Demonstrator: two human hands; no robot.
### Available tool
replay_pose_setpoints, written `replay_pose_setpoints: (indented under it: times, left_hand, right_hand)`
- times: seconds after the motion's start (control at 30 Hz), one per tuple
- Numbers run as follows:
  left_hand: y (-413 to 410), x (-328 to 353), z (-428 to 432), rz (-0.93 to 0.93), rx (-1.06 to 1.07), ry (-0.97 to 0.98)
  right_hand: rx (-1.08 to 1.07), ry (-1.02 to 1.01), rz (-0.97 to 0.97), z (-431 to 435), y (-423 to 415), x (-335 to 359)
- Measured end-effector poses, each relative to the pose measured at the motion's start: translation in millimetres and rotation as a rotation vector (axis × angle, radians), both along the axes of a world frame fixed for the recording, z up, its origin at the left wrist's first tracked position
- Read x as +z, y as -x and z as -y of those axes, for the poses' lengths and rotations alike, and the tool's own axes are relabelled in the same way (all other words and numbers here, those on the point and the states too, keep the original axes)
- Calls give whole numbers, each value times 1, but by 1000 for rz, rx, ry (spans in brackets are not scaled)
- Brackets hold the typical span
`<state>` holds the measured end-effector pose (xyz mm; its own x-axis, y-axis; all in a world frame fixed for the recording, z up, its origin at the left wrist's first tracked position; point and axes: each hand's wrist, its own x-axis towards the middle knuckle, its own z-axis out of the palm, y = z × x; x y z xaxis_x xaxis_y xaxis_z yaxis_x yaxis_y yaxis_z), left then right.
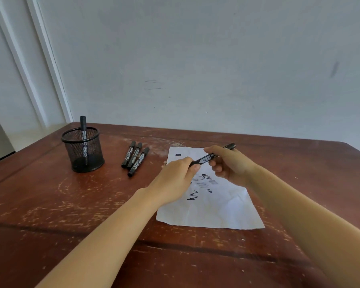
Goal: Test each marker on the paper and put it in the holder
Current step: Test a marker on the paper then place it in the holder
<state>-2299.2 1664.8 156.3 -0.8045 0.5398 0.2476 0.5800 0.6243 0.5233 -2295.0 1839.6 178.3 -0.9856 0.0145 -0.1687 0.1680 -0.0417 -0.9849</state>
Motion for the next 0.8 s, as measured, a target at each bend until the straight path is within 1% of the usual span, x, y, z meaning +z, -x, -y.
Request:
replay_pose_setpoints:
  times: [0.23,0.33,0.43,0.5,0.6,0.67,0.73,0.8]
  left_hand:
    - [-6,5,-8,134,-18,-55]
    - [-8,7,-11,166,3,-95]
    - [-6,8,-11,224,26,-146]
    - [-2,7,-6,334,12,-237]
    - [3,2,12,558,13,-362]
    - [6,1,21,674,17,-418]
    - [9,1,25,678,20,-424]
    - [13,1,23,570,33,-323]
  right_hand:
    - [-40,-5,-44,0,0,-4]
    - [8,26,-73,-1,1,-1]
    - [54,-3,-114,0,1,3]
    - [52,-17,-158,-4,1,9]
    - [-15,3,-208,-25,0,21]
    - [-30,-47,-211,-36,-1,25]
    - [-54,-89,-195,-39,2,21]
    - [-112,-68,-168,-36,11,14]
